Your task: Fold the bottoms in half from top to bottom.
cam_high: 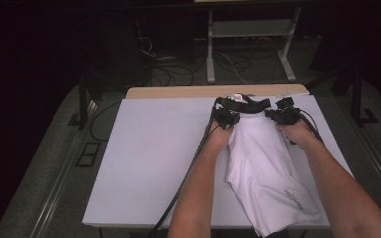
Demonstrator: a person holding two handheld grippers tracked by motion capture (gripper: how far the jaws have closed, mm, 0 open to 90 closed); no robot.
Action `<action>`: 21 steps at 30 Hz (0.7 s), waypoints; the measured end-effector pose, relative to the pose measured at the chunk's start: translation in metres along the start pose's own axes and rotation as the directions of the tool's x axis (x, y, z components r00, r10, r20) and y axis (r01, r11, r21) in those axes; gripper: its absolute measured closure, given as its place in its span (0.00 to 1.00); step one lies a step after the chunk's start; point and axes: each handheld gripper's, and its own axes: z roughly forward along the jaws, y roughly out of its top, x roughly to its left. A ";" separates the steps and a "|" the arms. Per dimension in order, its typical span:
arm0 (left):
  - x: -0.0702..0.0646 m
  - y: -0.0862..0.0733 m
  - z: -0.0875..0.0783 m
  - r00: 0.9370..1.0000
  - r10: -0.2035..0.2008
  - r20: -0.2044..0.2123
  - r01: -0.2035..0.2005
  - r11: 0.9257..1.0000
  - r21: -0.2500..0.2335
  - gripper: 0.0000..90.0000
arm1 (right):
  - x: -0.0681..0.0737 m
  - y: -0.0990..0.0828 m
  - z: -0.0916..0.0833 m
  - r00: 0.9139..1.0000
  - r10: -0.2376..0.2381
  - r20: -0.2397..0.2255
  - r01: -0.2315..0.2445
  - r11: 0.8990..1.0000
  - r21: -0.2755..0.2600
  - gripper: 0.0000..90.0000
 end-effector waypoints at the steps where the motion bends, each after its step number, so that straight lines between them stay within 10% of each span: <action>1: 0.001 0.001 -0.001 1.000 0.003 -0.001 -0.003 1.000 -0.003 0.93 | 0.001 0.001 -0.001 1.000 0.000 -0.001 0.000 1.000 -0.008 0.97; 21: 0.003 0.023 -0.024 1.000 0.015 0.004 -0.015 0.996 -0.092 0.93 | 0.003 0.023 -0.013 1.000 -0.017 -0.001 0.017 0.995 -0.095 0.96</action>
